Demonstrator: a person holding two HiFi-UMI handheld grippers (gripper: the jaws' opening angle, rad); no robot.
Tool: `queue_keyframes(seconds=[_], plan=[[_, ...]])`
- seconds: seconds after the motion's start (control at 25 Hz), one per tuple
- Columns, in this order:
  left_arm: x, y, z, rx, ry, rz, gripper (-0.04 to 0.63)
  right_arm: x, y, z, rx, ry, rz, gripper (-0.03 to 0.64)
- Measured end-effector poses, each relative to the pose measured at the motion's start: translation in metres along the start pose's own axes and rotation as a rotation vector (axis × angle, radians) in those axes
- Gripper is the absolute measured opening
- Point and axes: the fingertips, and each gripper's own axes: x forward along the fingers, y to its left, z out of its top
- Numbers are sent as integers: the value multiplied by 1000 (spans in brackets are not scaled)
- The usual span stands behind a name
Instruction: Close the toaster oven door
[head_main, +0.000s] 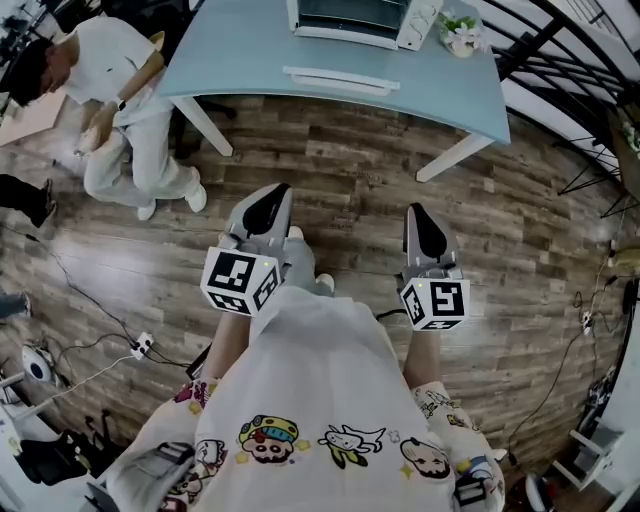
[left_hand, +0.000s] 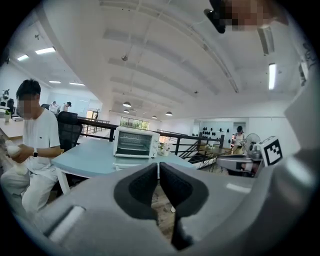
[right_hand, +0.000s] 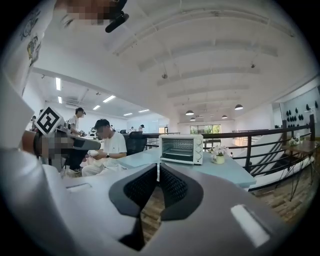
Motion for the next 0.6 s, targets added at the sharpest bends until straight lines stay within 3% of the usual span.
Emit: queue_keyframes(seconds=[0.24,0.6], plan=[[18,20,2,-7,-16,14,29,28,-1,1,3,-3,21,67],[86,67,31,-9,-25,-41,71,101,-18,24,1,-9,-5,107]])
